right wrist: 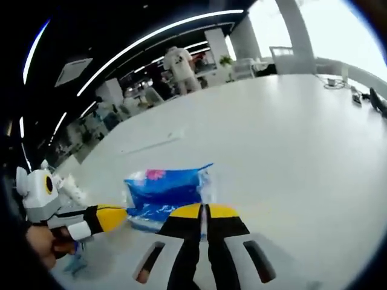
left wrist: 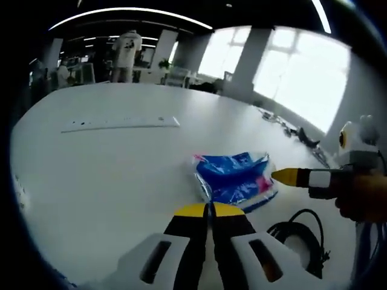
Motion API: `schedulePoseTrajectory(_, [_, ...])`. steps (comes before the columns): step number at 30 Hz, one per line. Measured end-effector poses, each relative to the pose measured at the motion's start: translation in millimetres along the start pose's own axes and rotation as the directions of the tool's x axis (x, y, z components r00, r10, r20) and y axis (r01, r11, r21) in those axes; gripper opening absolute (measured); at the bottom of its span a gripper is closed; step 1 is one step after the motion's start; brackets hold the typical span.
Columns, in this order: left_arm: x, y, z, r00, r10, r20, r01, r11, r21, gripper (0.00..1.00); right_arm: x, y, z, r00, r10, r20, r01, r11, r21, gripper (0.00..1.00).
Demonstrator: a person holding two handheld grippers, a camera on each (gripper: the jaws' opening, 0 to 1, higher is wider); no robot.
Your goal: Arrange the tabletop items into an orderly group along one side of the table until the central work area is clear of visible clutter.
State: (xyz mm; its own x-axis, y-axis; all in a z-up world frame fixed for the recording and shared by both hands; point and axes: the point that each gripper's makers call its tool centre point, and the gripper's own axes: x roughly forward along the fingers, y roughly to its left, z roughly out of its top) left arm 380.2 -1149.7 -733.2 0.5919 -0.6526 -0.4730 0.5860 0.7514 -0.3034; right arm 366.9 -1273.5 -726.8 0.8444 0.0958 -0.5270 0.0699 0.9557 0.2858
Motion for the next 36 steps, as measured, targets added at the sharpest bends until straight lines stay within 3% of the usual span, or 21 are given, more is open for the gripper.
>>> schedulePoseTrajectory(3, [-2, 2.0, -0.4, 1.000, 0.014, 0.003, -0.014, 1.000, 0.000, 0.01, 0, 4, 1.2, 1.000, 0.015, 0.006, -0.015, 0.999, -0.028, 0.00])
schedulePoseTrajectory(8, [-3, 5.2, -14.4, 0.999, 0.030, -0.030, -0.031, 0.999, -0.020, 0.01, 4, 2, -9.9, 0.999, 0.020, -0.027, -0.021, 0.999, -0.026, 0.00])
schedulePoseTrajectory(9, [-4, 5.4, -12.7, 0.999, 0.032, -0.016, -0.033, 0.998, -0.046, 0.01, 3, 1, -10.3, 0.999, 0.021, -0.027, -0.022, 1.000, -0.022, 0.00])
schedulePoseTrajectory(13, [-3, 4.3, -12.1, 0.999, 0.039, -0.023, -0.039, 0.999, -0.033, 0.01, 4, 1, -11.6, 0.999, 0.026, -0.028, -0.026, 1.000, 0.000, 0.00])
schedulePoseTrajectory(15, [-3, 5.0, -11.5, 0.999, 0.047, -0.019, -0.047, 0.998, -0.033, 0.07, 4, 1, -12.4, 0.999, 0.030, -0.030, -0.030, 1.000, 0.002, 0.02])
schedulePoseTrajectory(18, [-6, 10.8, -8.8, 0.996, 0.089, -0.004, -0.089, 0.994, -0.064, 0.29, 2, -2, -15.2, 0.999, 0.014, -0.040, -0.013, 0.999, 0.030, 0.15])
schedulePoseTrajectory(19, [-8, 11.3, -8.5, 0.996, 0.089, -0.004, -0.089, 0.994, -0.066, 0.31, 1, -3, -16.0, 0.999, 0.010, -0.042, -0.008, 1.000, 0.030, 0.21])
schedulePoseTrajectory(24, [-18, 13.1, -4.5, 0.996, 0.084, 0.008, -0.083, 0.995, -0.059, 0.36, -7, -3, -16.4, 1.000, -0.019, -0.020, 0.019, 1.000, 0.009, 0.37])
schedulePoseTrajectory(29, [-32, 16.8, 4.2, 0.998, 0.055, 0.043, -0.052, 0.997, -0.065, 0.38, -17, 7, -10.9, 1.000, -0.014, 0.017, 0.014, 1.000, 0.018, 0.37])
schedulePoseTrajectory(36, [-55, 26.2, 17.5, 0.995, 0.067, 0.071, -0.065, 0.997, -0.030, 0.44, -32, 35, -5.2, 0.999, 0.021, 0.048, -0.021, 1.000, -0.006, 0.38])
